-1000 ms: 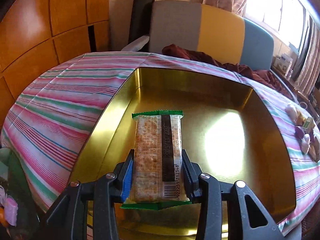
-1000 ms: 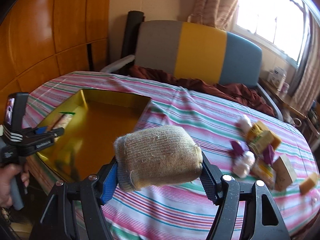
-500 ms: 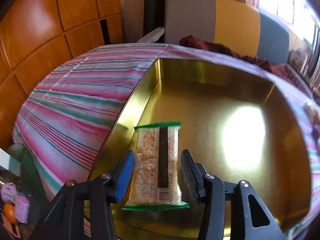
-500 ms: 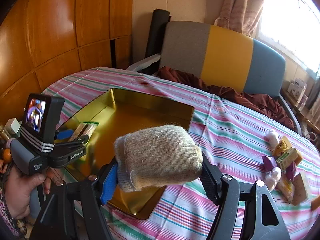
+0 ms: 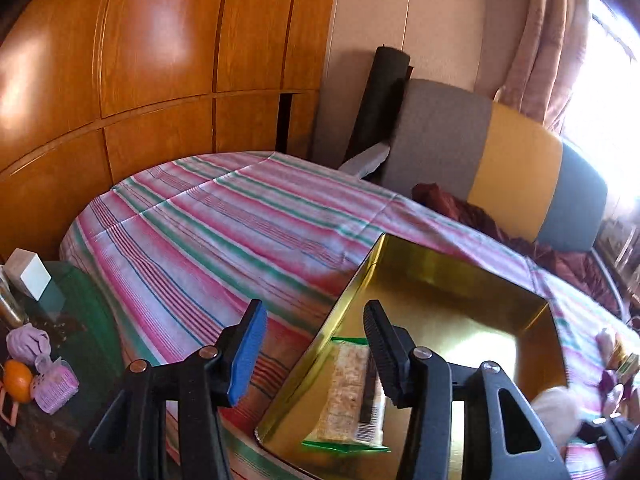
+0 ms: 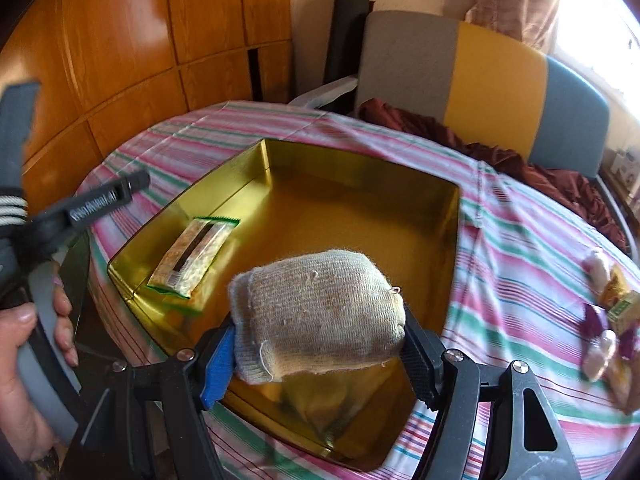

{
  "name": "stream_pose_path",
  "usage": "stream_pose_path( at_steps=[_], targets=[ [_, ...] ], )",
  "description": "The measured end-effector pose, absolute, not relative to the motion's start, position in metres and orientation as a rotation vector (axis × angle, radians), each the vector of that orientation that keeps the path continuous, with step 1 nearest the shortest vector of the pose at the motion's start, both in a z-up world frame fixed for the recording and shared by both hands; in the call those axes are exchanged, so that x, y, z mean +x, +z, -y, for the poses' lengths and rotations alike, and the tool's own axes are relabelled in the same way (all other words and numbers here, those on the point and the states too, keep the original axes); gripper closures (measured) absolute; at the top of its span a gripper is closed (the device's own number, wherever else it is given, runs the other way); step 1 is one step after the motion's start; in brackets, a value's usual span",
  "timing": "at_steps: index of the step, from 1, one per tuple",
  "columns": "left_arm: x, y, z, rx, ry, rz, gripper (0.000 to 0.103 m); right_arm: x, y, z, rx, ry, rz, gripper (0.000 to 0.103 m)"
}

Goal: Organize objects
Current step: 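Lower the cracker packet into the gold tray with the left tool while the right tool carries the bundle, then open the right tool to drop the knitted bundle into the tray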

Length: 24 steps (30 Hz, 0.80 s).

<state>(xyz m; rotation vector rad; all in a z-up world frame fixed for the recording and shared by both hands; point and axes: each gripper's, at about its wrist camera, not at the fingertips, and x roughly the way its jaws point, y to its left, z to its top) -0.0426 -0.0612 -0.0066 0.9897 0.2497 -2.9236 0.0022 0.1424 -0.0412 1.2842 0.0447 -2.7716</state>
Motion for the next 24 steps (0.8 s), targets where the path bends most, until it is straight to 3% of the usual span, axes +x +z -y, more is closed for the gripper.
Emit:
stream_pose_path(
  at_steps=[13, 24],
  targets=[
    [-0.033, 0.015, 0.08, 0.899, -2.911, -0.415, 0.046, -0.027, -0.071, -0.101, 1.348, -2.553, 0.128, 0.026],
    [-0.029, 0.014, 0.075, 0.918, -2.924, -0.456, 0.046, -0.007, -0.039, -0.102, 1.201, -2.649, 0.061, 0.022]
  ],
)
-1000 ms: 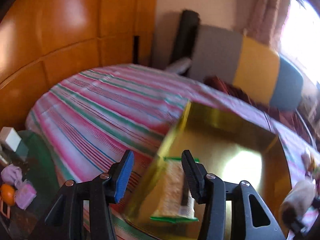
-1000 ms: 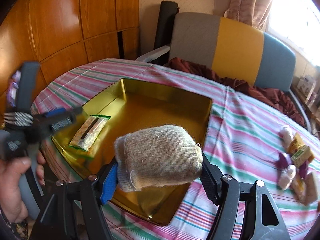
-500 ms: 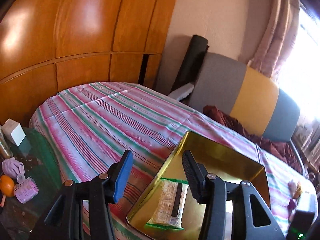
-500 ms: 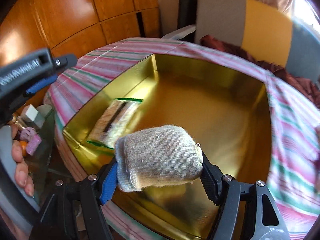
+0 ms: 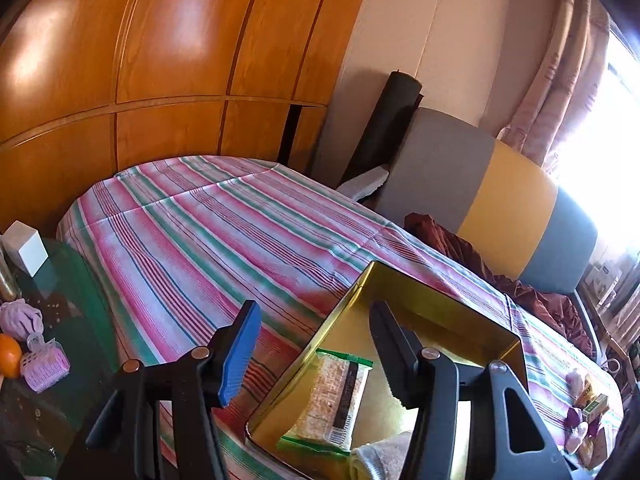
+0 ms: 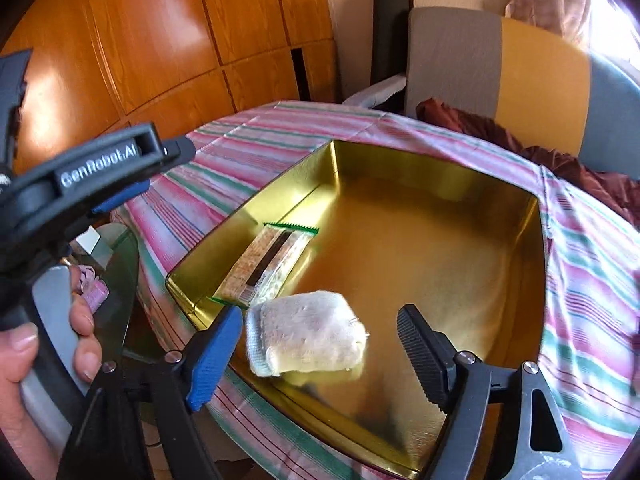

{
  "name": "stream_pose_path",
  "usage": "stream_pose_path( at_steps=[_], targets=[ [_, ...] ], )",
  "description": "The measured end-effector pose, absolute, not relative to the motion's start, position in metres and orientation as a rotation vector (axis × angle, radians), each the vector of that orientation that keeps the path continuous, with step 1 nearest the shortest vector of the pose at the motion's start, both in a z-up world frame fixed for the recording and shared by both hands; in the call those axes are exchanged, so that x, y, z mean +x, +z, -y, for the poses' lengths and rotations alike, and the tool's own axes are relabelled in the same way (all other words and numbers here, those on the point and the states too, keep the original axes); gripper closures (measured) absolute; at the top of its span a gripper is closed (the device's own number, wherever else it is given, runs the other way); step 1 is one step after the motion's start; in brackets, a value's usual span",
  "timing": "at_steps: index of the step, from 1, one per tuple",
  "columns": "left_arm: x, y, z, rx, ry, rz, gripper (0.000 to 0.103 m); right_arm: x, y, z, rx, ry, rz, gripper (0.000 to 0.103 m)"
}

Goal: Organize objects
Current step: 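Open the right tool to drop the knitted bundle into the tray, then move back to the pile and grasp the WEIDAN cracker packet with the right tool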

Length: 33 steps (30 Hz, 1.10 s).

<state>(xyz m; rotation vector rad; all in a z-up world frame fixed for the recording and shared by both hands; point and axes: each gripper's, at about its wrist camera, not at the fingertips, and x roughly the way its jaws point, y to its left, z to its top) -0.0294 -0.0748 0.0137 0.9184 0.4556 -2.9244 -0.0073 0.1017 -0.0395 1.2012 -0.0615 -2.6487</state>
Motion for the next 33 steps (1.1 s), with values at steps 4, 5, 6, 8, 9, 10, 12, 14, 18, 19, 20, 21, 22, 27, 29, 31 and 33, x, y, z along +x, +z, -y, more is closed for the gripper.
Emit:
stream_pose_path(
  at_steps=[4, 5, 6, 8, 9, 10, 12, 14, 18, 19, 20, 21, 22, 27, 29, 31, 33],
  targets=[
    [-0.027, 0.012, 0.069, 0.944, -2.962, -0.506, 0.045, 0.001, -0.03, -0.114, 1.172, -2.709, 0.03, 0.022],
    [-0.027, 0.01, 0.065, 0.957, -2.978, -0.507, 0.044, 0.004, -0.028, -0.119, 1.163, -2.723, 0.026, 0.022],
    [-0.027, 0.009, 0.06, 0.978, -2.997, -0.502, 0.045, 0.005, -0.026, -0.124, 1.161, -2.735, 0.022, 0.022],
    [-0.026, 0.008, 0.052, 1.003, -3.04, -0.495, 0.045, 0.009, -0.024, -0.136, 1.157, -2.763, 0.017, 0.022],
    [-0.025, 0.008, 0.046, 1.016, -3.065, -0.481, 0.045, 0.01, -0.023, -0.142, 1.159, -2.777, 0.018, 0.022],
    [-0.024, 0.008, 0.04, 1.035, -3.088, -0.456, 0.045, 0.012, -0.023, -0.148, 1.166, -2.79, 0.022, 0.022],
    [-0.02, 0.007, 0.029, 1.062, -3.129, -0.416, 0.044, 0.016, -0.023, -0.162, 1.176, -2.805, 0.038, 0.022],
    [-0.016, 0.006, 0.015, 1.094, -3.184, -0.383, 0.044, 0.022, -0.024, -0.178, 1.184, -2.833, 0.037, 0.022],
    [-0.007, 0.008, -0.01, 1.135, -3.275, -0.311, 0.043, 0.035, -0.027, -0.216, 1.218, -2.895, 0.06, 0.022],
    [-0.004, 0.008, -0.016, 1.152, -3.3, -0.296, 0.042, 0.04, -0.029, -0.228, 1.23, -2.916, 0.071, 0.022],
    [0.0, 0.008, -0.023, 1.165, -3.327, -0.286, 0.042, 0.045, -0.03, -0.24, 1.244, -2.938, 0.086, 0.022],
    [0.002, 0.008, -0.027, 1.174, -3.345, -0.278, 0.041, 0.049, -0.032, -0.251, 1.256, -2.955, 0.099, 0.022],
    [0.005, 0.008, -0.034, 1.189, -3.369, -0.266, 0.04, 0.055, -0.034, -0.263, 1.269, -2.977, 0.112, 0.021],
    [0.022, 0.005, -0.067, 1.271, -3.468, -0.166, 0.038, 0.081, -0.051, -0.322, 1.379, -3.06, 0.167, 0.02],
    [0.031, 0.005, -0.08, 1.294, -3.499, -0.118, 0.038, 0.09, -0.059, -0.347, 1.433, -3.091, 0.177, 0.02],
    [0.039, 0.003, -0.093, 1.336, -3.524, -0.076, 0.038, 0.097, -0.067, -0.37, 1.484, -3.118, 0.181, 0.02],
    [0.046, 0.0, -0.105, 1.385, -3.546, -0.055, 0.038, 0.104, -0.071, -0.396, 1.531, -3.154, 0.187, 0.019]
  ],
)
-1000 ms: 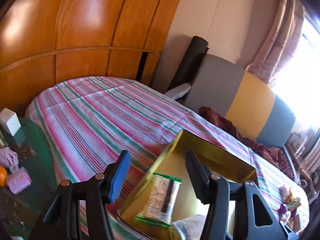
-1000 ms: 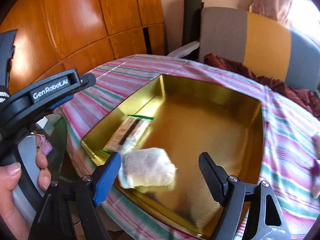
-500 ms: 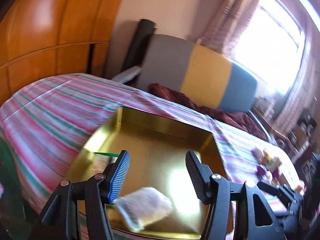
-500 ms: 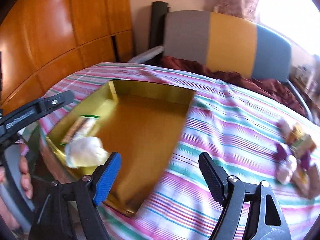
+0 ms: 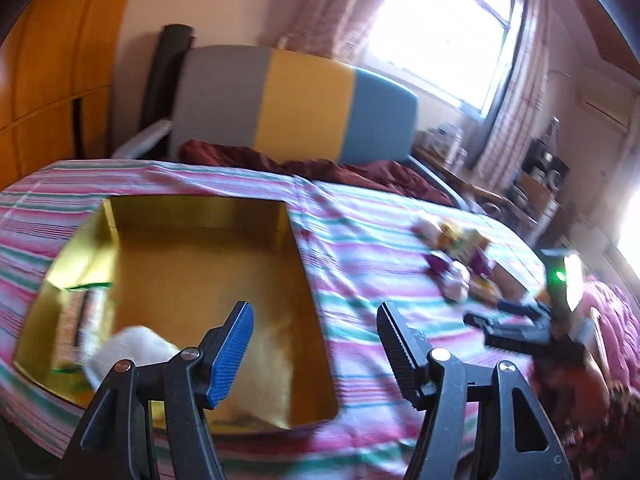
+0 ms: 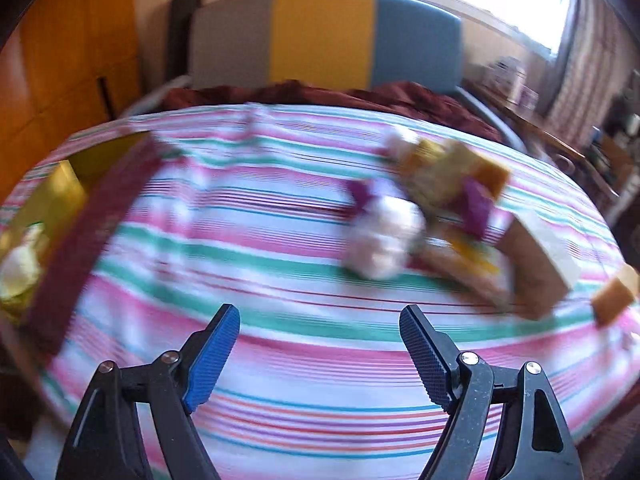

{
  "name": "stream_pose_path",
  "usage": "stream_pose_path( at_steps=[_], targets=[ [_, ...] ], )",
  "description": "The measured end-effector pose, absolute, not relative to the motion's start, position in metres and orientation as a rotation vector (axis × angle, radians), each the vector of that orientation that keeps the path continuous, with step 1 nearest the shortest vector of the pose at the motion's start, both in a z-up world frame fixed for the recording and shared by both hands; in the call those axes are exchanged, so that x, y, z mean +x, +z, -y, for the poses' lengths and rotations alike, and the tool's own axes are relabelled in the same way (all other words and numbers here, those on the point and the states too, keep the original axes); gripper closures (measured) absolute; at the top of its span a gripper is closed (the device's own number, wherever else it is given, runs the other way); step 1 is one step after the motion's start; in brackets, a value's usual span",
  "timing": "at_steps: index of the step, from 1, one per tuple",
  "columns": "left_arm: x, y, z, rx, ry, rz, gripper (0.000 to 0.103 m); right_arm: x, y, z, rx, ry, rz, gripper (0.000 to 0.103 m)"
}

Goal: Organize objects
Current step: 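Move back to the pile and grasp the WEIDAN cracker packet with the right tool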

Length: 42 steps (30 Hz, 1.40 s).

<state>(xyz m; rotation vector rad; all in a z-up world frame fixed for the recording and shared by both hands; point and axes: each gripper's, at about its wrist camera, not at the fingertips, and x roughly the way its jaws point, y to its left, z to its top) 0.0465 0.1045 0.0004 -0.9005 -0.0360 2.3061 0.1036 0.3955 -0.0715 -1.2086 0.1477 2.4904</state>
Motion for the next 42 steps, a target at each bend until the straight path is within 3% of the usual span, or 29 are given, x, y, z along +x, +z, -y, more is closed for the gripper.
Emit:
stream_pose_path(
  at_steps=[10, 17, 22, 29, 32, 37, 42],
  targets=[
    [0.082, -0.013, -0.148, -0.939, 2.171, -0.045, 0.038, 0.098, -0.078, -0.503, -1.236, 2.361, -0.018, 0.017],
    [0.089, -0.016, -0.155, -0.959, 2.156, -0.069, 0.038, 0.073, -0.093, -0.527, -1.445, 2.46, 0.043, 0.017],
    [0.089, -0.019, -0.159, -0.972, 2.152, -0.081, 0.038, 0.07, -0.098, -0.528, -1.461, 2.479, -0.011, 0.024],
    [0.085, -0.024, -0.166, -1.013, 2.134, -0.059, 0.038, 0.082, -0.102, -0.503, -1.422, 2.565, -0.124, 0.025],
    [0.087, -0.024, -0.17, -1.019, 2.132, -0.074, 0.038, 0.082, -0.106, -0.511, -1.373, 2.572, -0.277, 0.028],
    [0.086, -0.026, -0.177, -1.022, 2.132, -0.096, 0.038, 0.085, -0.108, -0.515, -1.252, 2.543, -0.322, 0.052],
    [0.079, -0.026, -0.196, -1.041, 2.113, -0.105, 0.038, 0.098, -0.11, -0.505, -1.132, 2.542, -0.339, 0.054]
  ],
)
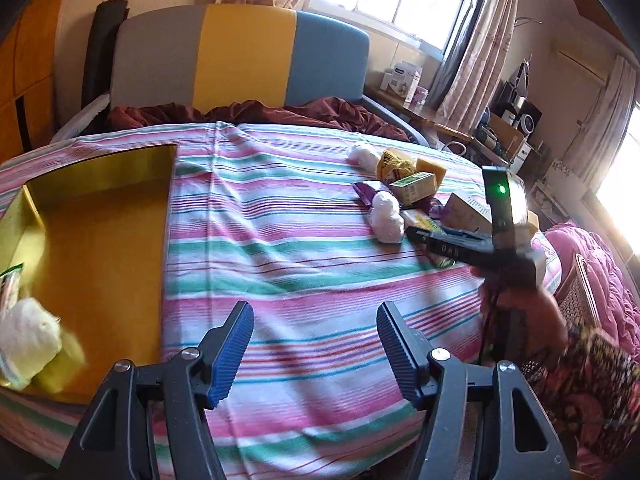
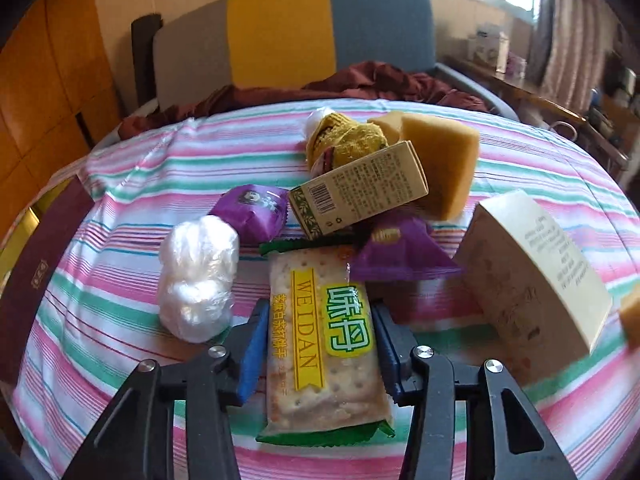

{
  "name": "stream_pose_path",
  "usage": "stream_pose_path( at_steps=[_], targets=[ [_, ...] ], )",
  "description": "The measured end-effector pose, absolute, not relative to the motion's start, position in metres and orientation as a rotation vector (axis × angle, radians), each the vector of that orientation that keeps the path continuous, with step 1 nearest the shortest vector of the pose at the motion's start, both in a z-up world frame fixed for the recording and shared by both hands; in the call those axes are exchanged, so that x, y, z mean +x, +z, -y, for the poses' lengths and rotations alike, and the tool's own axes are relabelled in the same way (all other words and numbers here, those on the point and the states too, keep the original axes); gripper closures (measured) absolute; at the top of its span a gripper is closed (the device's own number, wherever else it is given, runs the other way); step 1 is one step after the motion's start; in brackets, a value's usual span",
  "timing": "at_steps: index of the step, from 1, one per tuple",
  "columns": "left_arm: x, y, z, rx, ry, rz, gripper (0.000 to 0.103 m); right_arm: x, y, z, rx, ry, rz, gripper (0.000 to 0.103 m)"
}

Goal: Organize objects
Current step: 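Move back to the pile and grasp the WEIDAN cracker packet with the right tool, then grasp the white plastic-wrapped bundle with the left tool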

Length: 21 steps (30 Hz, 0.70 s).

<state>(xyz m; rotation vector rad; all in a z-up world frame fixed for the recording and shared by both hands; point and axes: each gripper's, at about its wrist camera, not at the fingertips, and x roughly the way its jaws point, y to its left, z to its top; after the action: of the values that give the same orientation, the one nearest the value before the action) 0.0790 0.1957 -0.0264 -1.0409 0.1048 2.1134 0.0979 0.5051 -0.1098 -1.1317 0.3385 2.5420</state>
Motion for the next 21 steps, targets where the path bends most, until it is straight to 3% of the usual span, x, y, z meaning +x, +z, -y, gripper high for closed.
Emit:
stream_pose_path(
  at_steps=[21],
  targets=[
    [0.025, -0.062, -0.364, -1.093, 2.014, -0.182, 0.04, 0.142, -0.114, -0.509, -0.89, 2.469, -0.457, 0.054]
  ],
)
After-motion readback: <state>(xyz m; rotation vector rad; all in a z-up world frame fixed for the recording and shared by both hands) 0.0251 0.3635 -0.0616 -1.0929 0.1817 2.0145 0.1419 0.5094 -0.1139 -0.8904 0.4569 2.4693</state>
